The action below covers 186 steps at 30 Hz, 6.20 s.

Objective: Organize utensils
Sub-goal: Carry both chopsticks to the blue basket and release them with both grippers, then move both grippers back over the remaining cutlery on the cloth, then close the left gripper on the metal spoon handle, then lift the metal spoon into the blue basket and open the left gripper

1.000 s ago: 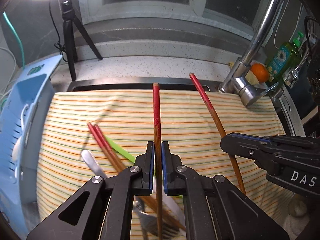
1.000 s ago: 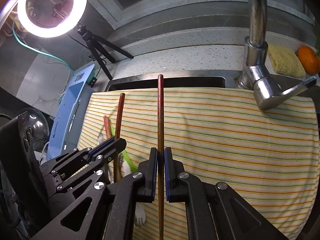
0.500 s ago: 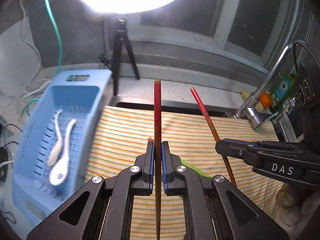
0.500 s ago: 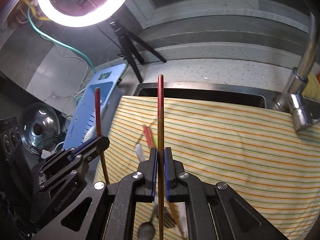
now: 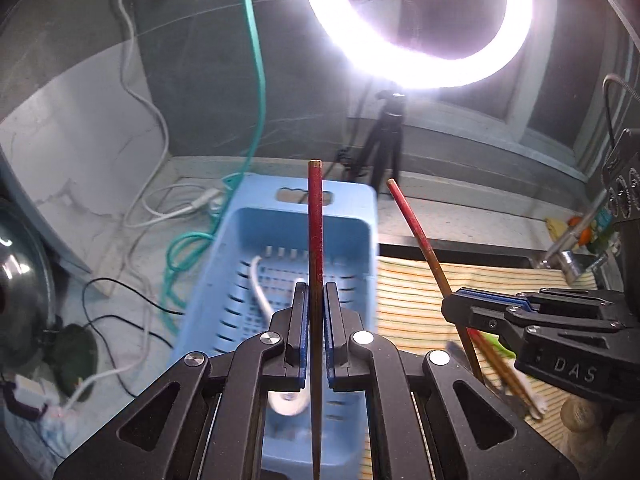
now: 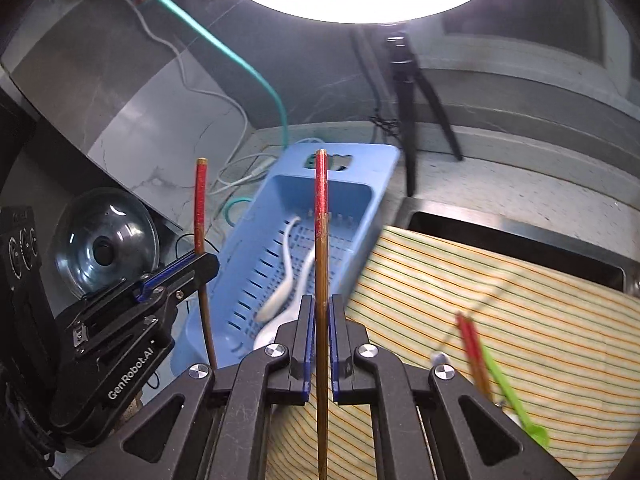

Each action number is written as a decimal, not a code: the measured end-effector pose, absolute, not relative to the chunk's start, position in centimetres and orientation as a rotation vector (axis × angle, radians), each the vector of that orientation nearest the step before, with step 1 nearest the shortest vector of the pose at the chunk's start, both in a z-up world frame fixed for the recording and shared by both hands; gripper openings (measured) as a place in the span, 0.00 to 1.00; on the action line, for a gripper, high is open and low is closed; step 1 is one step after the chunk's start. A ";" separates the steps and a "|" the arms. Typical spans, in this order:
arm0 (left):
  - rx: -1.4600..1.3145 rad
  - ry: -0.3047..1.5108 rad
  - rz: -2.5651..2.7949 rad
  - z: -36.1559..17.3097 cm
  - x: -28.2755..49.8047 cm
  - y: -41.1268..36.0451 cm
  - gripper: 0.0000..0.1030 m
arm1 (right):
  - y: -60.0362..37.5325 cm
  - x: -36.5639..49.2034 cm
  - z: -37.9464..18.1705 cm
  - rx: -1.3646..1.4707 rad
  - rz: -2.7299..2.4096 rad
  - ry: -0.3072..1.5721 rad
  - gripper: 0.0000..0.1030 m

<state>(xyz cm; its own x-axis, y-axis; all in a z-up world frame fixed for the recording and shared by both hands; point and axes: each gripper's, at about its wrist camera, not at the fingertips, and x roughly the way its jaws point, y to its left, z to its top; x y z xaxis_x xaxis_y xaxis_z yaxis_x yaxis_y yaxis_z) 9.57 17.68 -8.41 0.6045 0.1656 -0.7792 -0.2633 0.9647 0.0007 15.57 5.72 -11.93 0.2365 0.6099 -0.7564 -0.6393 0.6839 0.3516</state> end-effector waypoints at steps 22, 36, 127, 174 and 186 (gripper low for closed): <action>-0.158 1.002 0.264 -12.8 12.3 23.9 0.21 | 13.4 16.9 -14.7 -0.098 0.791 1.011 0.30; -0.177 0.950 0.153 -10.2 9.3 20.4 0.45 | 5.6 17.5 -12.7 -0.051 0.809 0.994 0.37; -0.190 1.027 -0.114 -17.2 -5.3 0.7 0.18 | -7.5 11.5 -26.2 0.254 0.916 1.533 0.06; -0.279 1.015 -0.036 -19.0 -5.4 2.4 0.08 | -2.1 11.9 -26.7 0.161 1.026 1.516 0.03; -0.267 0.962 -0.063 -16.6 -5.1 5.4 0.06 | -0.6 11.4 -23.3 0.194 1.046 1.435 0.02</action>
<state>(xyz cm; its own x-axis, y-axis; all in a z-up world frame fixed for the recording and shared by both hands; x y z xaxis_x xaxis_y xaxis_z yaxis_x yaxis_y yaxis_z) -5.10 5.44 -16.57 0.5729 -0.1713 -0.8015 -0.0651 0.9653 -0.2529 11.40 -0.59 -23.31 -0.1990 0.6778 -0.7078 -0.4663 0.5698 0.6767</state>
